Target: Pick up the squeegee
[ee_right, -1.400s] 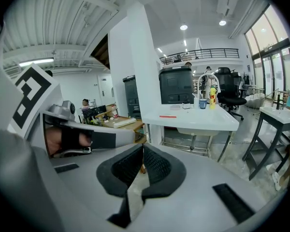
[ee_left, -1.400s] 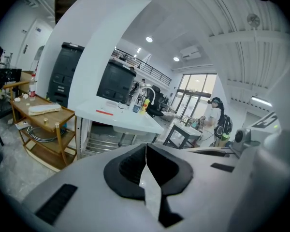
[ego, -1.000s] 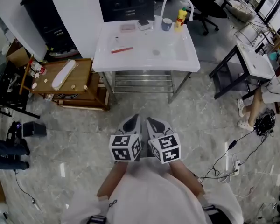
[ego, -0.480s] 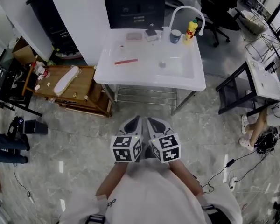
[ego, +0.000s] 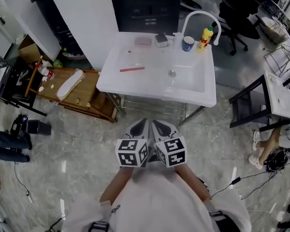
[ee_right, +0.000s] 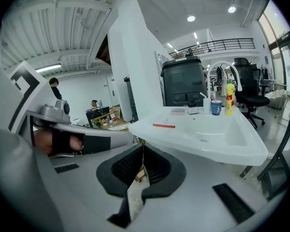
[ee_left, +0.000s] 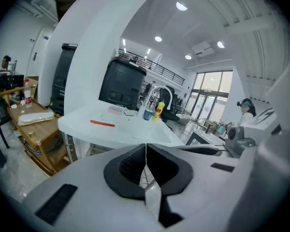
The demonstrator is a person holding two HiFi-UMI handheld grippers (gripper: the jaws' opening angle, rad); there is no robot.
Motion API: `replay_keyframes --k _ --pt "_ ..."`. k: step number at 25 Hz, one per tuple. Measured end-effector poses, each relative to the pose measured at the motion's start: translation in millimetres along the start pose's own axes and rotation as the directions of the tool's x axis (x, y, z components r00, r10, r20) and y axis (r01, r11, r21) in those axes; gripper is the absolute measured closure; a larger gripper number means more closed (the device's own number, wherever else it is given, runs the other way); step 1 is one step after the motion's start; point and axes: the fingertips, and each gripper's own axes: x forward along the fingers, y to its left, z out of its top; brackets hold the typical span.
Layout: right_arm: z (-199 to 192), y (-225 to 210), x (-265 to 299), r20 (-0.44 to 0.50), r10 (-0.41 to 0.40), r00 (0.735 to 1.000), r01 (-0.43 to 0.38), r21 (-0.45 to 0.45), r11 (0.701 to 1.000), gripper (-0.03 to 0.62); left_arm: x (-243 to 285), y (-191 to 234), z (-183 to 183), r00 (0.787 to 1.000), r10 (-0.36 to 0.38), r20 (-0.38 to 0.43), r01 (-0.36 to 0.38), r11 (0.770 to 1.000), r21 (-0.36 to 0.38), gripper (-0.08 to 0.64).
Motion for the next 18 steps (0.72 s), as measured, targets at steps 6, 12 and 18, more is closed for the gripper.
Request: replay_keyframes --k 6,12,18 --pt "13 -27 9 0.012 0.006 1.000 -0.006 -0.022 1.000 0.565 27 -7 11 1.000 0.012 0.008 -0.012 1.000 -0.008 0.532" --pt "12 -48 16 -0.007 0.024 1.000 -0.024 -0.018 1.000 0.565 50 -13 15 1.000 0.018 0.007 -0.018 1.000 -0.017 0.532" --pt "15 -64 17 -0.007 0.025 1.000 -0.025 -0.016 1.000 0.565 62 -16 17 0.999 0.037 0.012 -0.036 0.999 -0.032 0.532"
